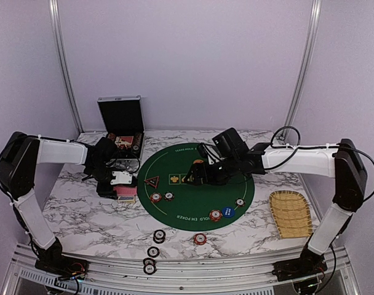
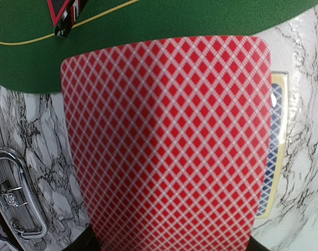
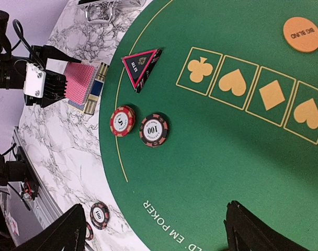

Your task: Distribute texas hold em gaming equipment

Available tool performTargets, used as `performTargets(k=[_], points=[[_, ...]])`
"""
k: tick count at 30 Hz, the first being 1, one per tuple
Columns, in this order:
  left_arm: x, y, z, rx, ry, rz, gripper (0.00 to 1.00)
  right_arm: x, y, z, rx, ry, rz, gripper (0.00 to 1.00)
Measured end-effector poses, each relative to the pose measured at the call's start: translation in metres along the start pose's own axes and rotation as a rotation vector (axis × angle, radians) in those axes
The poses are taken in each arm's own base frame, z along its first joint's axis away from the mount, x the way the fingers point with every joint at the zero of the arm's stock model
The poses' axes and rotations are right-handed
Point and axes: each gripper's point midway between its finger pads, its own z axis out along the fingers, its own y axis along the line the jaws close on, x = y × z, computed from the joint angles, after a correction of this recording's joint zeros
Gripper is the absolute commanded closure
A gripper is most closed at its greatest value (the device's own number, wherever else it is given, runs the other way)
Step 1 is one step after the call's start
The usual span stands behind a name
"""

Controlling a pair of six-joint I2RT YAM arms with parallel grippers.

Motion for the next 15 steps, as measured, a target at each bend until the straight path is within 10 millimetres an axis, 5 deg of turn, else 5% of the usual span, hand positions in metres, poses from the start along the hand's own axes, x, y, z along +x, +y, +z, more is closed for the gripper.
performTargets(k=[15], points=[[0.000, -0.002, -0.001, -0.016, -0.016, -0.025, 0.98, -0.002, 0.020, 0.050, -0.185, 0.054, 0.072, 0.12]])
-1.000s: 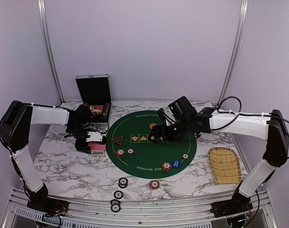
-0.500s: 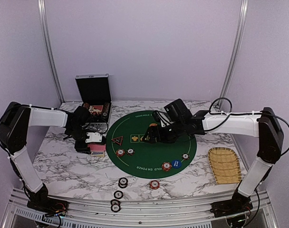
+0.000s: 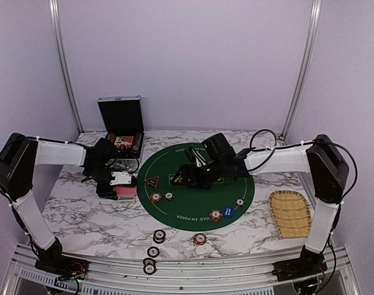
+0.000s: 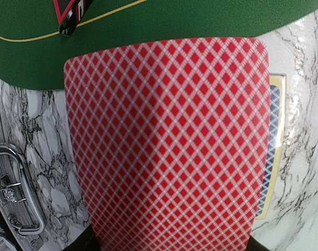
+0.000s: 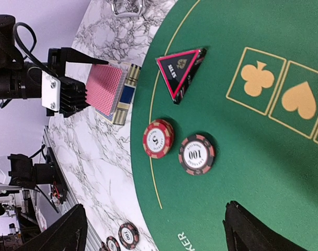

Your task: Distribute texas hold em gaming equipment

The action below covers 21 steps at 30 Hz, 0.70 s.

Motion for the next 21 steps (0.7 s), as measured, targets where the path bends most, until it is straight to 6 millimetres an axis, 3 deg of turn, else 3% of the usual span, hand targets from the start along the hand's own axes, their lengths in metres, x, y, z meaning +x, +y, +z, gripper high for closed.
performTargets(k=[12, 21], points=[[-0.004, -0.001, -0.002, 0.001, -0.029, -0.018, 1.00, -0.011, 0.018, 0.035, -0.137, 0.023, 0.019, 0.12], [-0.009, -0.002, -0.011, 0.004, -0.058, -0.027, 1.00, -0.015, 0.030, 0.041, -0.193, 0.029, 0.022, 0.12]])
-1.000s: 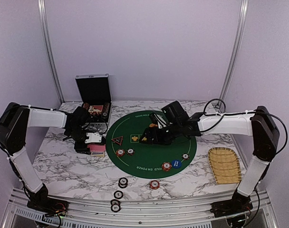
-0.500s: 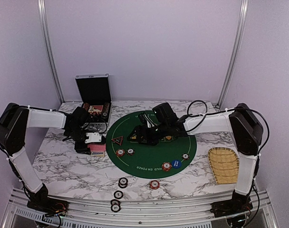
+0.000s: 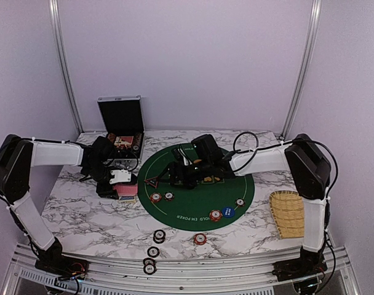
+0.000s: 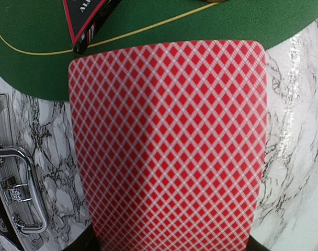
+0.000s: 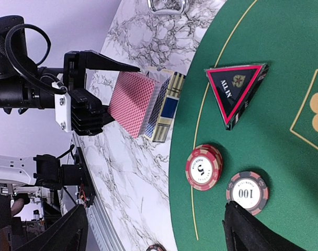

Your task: Distribute texas hold em gaming equipment

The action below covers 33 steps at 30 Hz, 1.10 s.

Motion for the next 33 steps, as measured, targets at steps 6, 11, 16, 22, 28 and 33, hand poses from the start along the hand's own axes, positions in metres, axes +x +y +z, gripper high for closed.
performTargets(k=[6, 11, 16, 22, 28, 33], points=[[-0.006, 0.003, -0.010, -0.004, -0.019, -0.005, 1.00, 0.000, 0.000, 0.004, -0.021, 0.007, 0.016, 0.13], [-0.011, 0.007, -0.022, -0.013, -0.036, -0.013, 1.00, -0.003, 0.006, 0.009, -0.059, 0.008, 0.032, 0.16], [-0.019, 0.010, -0.037, -0.020, -0.065, -0.026, 1.00, -0.008, 0.015, 0.017, -0.115, 0.006, 0.052, 0.18], [-0.030, 0.013, -0.053, -0.030, -0.096, -0.036, 1.00, -0.016, 0.028, 0.031, -0.190, 0.007, 0.076, 0.18], [-0.036, 0.007, -0.055, -0.012, -0.096, -0.035, 1.00, -0.022, 0.045, 0.045, -0.254, 0.012, 0.078, 0.19], [-0.042, 0.006, -0.059, -0.009, -0.101, -0.031, 1.00, -0.025, 0.055, 0.054, -0.294, 0.019, 0.084, 0.22]])
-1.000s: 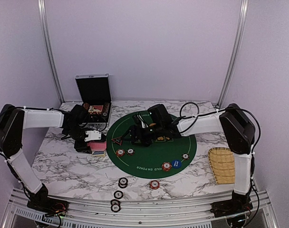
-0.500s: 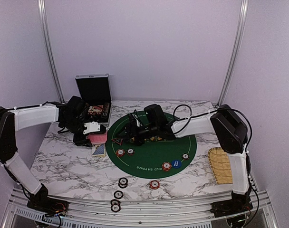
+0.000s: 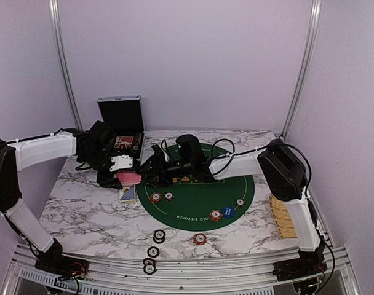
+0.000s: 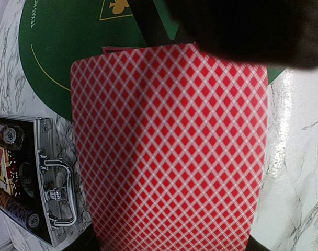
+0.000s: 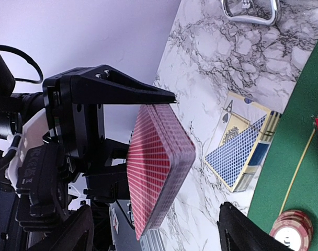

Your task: Distribute texas hold em gaming equipment

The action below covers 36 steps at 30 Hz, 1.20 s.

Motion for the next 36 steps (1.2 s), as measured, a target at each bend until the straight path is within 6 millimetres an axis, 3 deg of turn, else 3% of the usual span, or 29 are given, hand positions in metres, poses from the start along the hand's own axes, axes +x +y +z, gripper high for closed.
performTargets(k=[10, 15, 24, 26, 28, 29, 36], points=[[-0.008, 0.000, -0.002, -0.004, -0.010, -0.002, 1.00, 0.002, -0.003, 0.009, -0.035, 0.009, 0.042, 0.30], [-0.012, -0.002, -0.002, 0.001, -0.014, 0.003, 1.00, -0.002, -0.001, 0.016, -0.057, 0.007, 0.050, 0.40], [-0.022, -0.001, -0.005, -0.006, -0.029, 0.008, 1.00, -0.003, 0.004, 0.022, -0.088, 0.007, 0.069, 0.81], [-0.023, -0.002, -0.005, -0.006, -0.027, 0.010, 0.72, -0.004, 0.006, 0.022, -0.096, 0.006, 0.069, 0.88], [-0.023, -0.002, -0.005, -0.011, -0.021, 0.015, 0.21, -0.005, 0.008, 0.021, -0.105, 0.007, 0.088, 0.92], [-0.023, -0.002, -0.005, -0.012, -0.020, 0.016, 0.04, -0.005, 0.009, 0.021, -0.108, 0.008, 0.096, 0.93], [-0.040, -0.001, -0.010, -0.011, -0.068, 0.019, 0.01, 0.001, 0.001, 0.021, -0.097, 0.014, 0.103, 0.94]])
